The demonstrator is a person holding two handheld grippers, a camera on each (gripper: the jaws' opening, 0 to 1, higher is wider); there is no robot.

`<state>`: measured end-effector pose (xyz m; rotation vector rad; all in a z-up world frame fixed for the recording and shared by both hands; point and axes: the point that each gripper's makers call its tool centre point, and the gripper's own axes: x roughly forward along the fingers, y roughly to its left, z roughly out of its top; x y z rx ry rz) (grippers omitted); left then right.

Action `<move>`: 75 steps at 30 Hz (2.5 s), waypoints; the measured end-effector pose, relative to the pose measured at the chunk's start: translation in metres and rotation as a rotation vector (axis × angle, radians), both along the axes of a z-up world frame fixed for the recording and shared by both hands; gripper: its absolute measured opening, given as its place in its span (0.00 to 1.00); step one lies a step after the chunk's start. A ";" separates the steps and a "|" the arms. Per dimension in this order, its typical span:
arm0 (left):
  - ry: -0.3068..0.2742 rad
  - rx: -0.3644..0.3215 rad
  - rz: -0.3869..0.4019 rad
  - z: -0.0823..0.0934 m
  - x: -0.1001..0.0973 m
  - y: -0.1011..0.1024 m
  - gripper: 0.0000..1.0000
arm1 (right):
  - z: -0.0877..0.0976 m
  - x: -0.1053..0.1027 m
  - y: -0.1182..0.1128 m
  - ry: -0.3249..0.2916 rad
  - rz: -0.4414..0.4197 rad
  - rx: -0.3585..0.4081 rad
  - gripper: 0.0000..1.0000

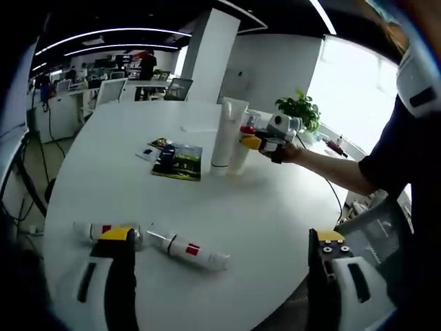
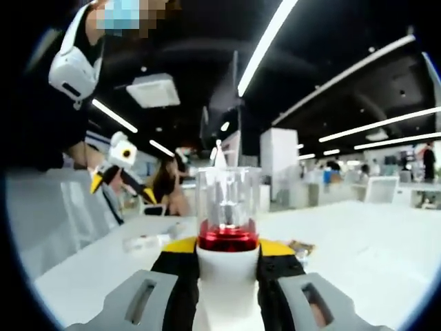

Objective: Arrange the skincare products in the storage area until every visible bottle or jar stands upright without overlapping.

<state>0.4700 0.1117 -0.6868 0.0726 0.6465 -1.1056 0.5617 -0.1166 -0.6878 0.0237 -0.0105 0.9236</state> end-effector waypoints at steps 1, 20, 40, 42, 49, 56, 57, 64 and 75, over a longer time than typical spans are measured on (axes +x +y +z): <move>0.000 0.001 -0.001 0.000 0.000 0.000 0.99 | 0.001 -0.001 0.000 0.007 0.003 0.009 0.26; -0.004 0.011 -0.011 0.011 -0.001 -0.002 0.99 | 0.008 -0.015 -0.017 0.117 -0.119 -0.003 0.58; 0.029 0.045 -0.026 0.033 -0.011 0.008 0.99 | 0.019 -0.078 -0.028 0.322 -0.300 -0.113 0.82; 0.031 0.049 -0.026 0.036 -0.012 0.009 0.99 | 0.022 -0.083 -0.027 0.329 -0.311 -0.125 0.84; 0.070 0.062 0.007 0.039 -0.008 0.016 0.99 | 0.035 -0.106 -0.020 0.392 -0.365 -0.134 0.89; 0.111 0.073 0.036 0.037 -0.005 0.024 0.99 | 0.045 -0.126 -0.010 0.449 -0.395 -0.171 0.90; 0.116 0.074 0.036 0.037 -0.005 0.025 0.99 | 0.048 -0.130 -0.008 0.447 -0.407 -0.178 0.91; 0.139 0.051 0.063 0.050 -0.002 0.028 0.97 | 0.052 -0.153 0.000 0.460 -0.439 -0.186 0.97; 0.132 0.082 0.061 0.056 -0.014 0.036 0.98 | 0.083 -0.183 0.007 0.417 -0.476 -0.105 0.99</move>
